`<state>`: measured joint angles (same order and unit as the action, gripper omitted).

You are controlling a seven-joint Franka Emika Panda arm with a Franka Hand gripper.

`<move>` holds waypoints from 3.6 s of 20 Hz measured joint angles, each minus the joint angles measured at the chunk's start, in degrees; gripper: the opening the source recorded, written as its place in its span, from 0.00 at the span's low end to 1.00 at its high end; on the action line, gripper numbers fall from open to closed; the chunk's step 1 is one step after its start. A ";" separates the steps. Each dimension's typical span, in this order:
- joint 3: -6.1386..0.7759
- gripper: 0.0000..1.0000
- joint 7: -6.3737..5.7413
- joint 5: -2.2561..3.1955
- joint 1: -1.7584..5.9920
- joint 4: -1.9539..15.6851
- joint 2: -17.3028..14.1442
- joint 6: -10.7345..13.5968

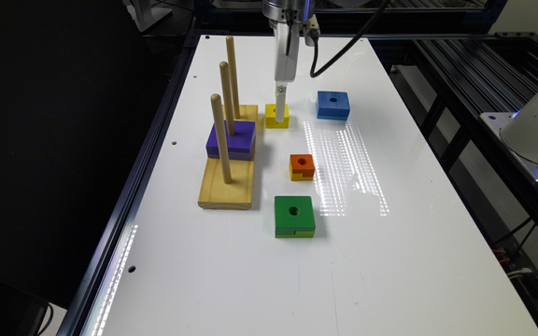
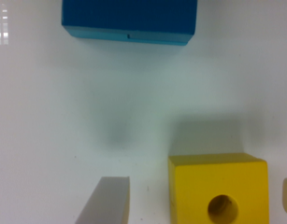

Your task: Pick up yellow block.

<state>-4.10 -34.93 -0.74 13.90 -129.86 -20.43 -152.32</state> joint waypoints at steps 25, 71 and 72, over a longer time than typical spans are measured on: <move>-0.06 1.00 -0.02 0.05 -0.38 3.23 -5.67 -1.27; -0.55 0.00 -0.05 0.05 -0.39 -1.73 6.72 6.38; -0.56 0.00 -0.05 0.05 -0.39 -1.73 6.79 6.38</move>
<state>-4.66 -34.98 -0.68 13.50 -131.59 -13.64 -145.94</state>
